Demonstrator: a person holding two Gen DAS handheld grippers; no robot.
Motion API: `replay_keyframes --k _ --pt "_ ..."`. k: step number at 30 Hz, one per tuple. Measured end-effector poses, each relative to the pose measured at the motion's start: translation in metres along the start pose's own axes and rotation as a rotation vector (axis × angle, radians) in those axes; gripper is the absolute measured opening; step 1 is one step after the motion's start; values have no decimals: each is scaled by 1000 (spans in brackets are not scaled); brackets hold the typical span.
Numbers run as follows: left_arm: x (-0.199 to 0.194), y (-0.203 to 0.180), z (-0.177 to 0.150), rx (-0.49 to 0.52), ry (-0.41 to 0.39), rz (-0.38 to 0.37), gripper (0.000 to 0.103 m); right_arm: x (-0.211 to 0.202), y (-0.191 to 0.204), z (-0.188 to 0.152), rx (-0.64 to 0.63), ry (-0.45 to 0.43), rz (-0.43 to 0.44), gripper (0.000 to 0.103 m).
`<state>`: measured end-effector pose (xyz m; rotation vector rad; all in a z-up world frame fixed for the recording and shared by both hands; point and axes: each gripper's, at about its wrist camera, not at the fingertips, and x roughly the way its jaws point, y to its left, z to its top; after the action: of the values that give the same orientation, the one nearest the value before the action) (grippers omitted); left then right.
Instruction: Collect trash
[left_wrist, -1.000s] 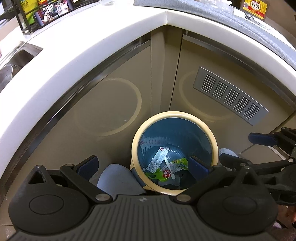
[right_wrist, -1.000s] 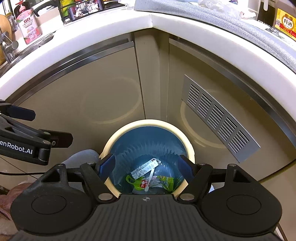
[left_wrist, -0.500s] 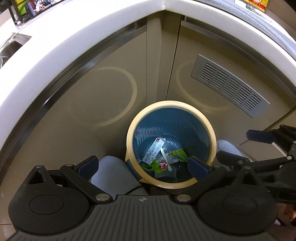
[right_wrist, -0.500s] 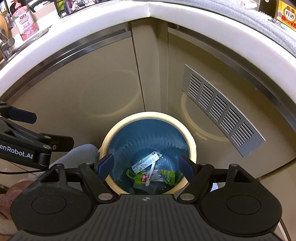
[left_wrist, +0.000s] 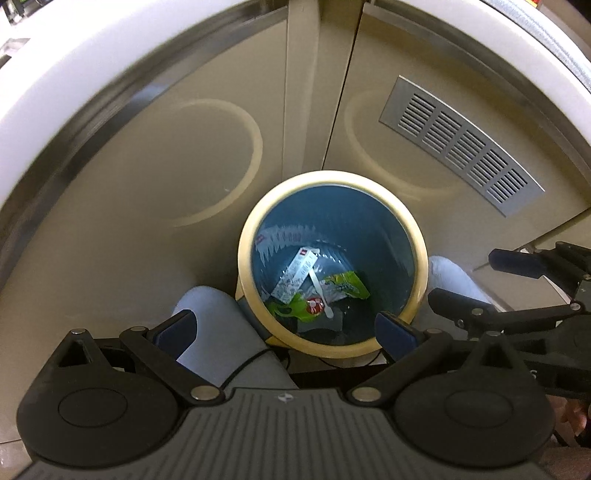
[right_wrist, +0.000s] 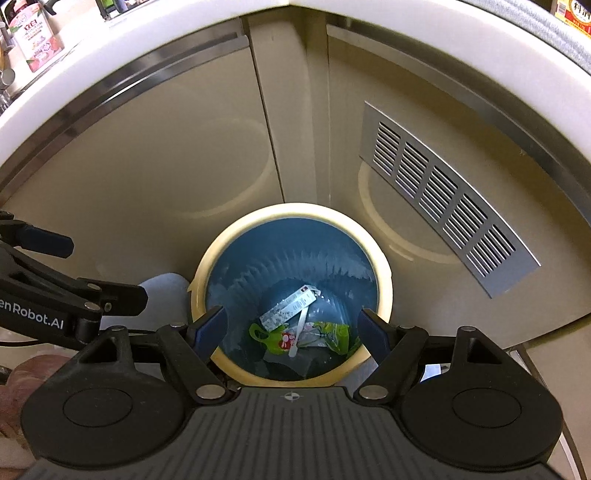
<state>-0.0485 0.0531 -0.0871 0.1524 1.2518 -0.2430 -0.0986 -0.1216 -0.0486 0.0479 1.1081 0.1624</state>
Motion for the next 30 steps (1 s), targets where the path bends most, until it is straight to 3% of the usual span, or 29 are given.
replay_keyframes --k 16,23,30 --pt "21 -2 4 -2 103 -72 103 17 -5 -1 31 43 -22 80" --pt "25 -7 13 -2 141 -158 103 17 -16 -1 88 39 -38 80" --pt "21 -11 15 0 130 -137 103 12 -21 3 96 10 -36 80"
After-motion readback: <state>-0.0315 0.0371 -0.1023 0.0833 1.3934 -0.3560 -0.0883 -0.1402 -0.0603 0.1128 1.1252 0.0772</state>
